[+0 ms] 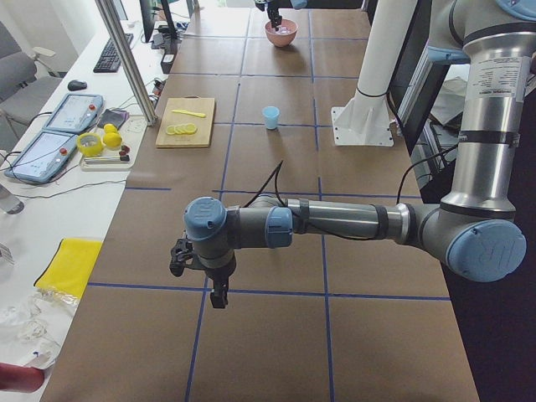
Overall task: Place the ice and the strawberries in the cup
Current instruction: 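Lower the right gripper into the bowl and pinch one ice cube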
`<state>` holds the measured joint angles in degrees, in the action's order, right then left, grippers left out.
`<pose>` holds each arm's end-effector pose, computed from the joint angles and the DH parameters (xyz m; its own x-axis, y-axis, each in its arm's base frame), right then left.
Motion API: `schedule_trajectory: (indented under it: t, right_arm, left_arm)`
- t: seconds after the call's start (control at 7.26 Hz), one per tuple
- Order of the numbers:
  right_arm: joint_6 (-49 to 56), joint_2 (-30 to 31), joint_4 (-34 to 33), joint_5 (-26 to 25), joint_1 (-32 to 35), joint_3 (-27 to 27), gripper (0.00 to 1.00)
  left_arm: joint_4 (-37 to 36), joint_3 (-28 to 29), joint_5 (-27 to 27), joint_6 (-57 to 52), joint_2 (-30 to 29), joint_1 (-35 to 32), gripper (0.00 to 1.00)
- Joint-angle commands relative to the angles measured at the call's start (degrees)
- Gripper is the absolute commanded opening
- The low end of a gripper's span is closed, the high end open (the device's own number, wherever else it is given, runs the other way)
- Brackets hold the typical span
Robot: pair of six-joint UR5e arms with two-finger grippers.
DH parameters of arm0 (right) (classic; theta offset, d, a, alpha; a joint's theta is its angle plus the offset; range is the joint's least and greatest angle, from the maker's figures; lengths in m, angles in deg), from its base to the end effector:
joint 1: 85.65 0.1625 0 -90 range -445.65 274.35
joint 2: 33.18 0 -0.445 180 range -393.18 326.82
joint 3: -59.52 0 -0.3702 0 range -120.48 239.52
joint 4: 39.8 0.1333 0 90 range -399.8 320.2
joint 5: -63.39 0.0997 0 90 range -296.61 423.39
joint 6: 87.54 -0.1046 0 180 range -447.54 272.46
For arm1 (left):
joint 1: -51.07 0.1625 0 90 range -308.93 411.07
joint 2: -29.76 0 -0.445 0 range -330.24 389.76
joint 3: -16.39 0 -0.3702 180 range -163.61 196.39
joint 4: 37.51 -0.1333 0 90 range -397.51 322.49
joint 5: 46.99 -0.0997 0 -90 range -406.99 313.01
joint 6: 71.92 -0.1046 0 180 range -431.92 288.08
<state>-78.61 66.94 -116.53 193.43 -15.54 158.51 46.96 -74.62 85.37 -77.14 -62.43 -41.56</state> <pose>-0.0761 -0.4045 0.6652 0.6141 -0.5257 0.5887 0.4332 0.8480 0.3054 -0.0849 -0.4797 0.6678 0.7380 0.0298 -0.6741 -0.0214 0.9996 0.0208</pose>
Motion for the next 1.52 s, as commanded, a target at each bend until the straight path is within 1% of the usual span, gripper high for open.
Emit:
schedule_trajectory:
  t: [0.0, 0.69, 1.38]
  right_arm:
    - [-0.4, -0.01, 0.09, -0.13, -0.76, -0.03, 0.5]
    - [-0.31, 0.16, -0.17, -0.31, -0.76, -0.03, 0.51]
    - [-0.22, 1.57, -0.09, -0.31, -0.76, 0.41, 0.51]
  left_arm:
    - [0.0, -0.22, 0.01, 0.03, -0.09, 0.0, 1.0]
    - [0.0, -0.3, 0.09, 0.12, -0.09, 0.0, 1.0]
    - [0.0, -0.74, 0.97, 0.12, 0.0, 0.0, 1.0]
